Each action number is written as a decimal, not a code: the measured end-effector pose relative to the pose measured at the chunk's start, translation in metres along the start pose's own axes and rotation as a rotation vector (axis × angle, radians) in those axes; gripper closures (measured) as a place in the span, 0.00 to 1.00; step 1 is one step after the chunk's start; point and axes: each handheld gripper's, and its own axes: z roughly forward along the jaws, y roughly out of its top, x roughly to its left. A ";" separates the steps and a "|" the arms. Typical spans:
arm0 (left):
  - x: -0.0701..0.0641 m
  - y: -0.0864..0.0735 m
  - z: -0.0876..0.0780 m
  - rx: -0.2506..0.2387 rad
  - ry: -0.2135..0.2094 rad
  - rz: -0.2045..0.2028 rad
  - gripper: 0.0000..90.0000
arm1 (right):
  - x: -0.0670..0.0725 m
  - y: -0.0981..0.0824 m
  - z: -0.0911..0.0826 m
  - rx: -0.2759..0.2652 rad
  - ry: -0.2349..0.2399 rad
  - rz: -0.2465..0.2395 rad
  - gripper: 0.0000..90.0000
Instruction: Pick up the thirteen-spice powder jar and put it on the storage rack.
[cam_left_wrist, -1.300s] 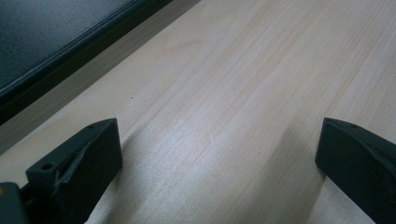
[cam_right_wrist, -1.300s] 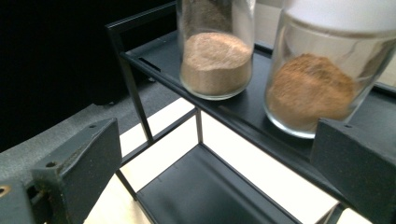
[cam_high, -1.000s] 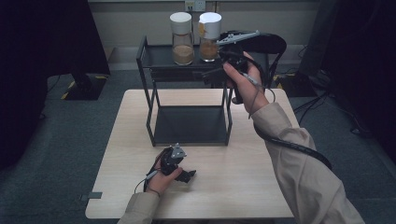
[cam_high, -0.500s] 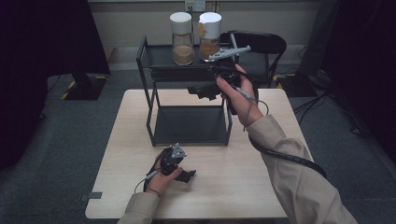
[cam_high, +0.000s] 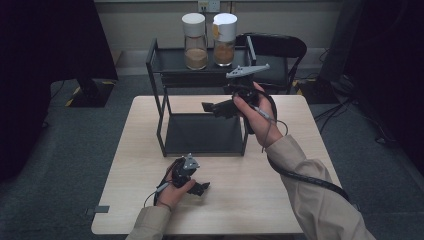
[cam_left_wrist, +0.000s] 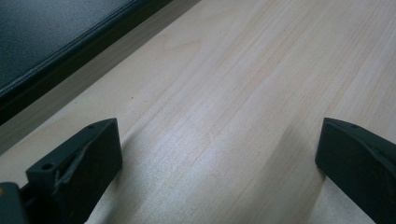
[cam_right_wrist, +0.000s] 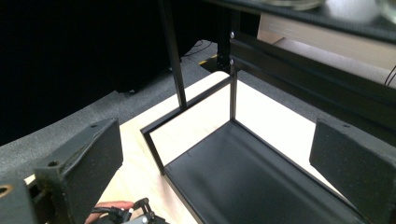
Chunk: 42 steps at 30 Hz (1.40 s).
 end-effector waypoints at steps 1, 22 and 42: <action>0.000 0.000 0.000 0.000 0.001 0.000 0.00 | -0.001 -0.002 0.000 0.001 0.000 0.004 0.02; 0.000 0.000 0.000 -0.001 0.001 0.000 0.00 | -0.010 -0.056 0.004 0.036 0.028 0.046 0.02; 0.000 0.000 0.000 -0.002 0.001 0.000 0.00 | -0.021 -0.110 0.006 0.072 0.034 0.104 0.02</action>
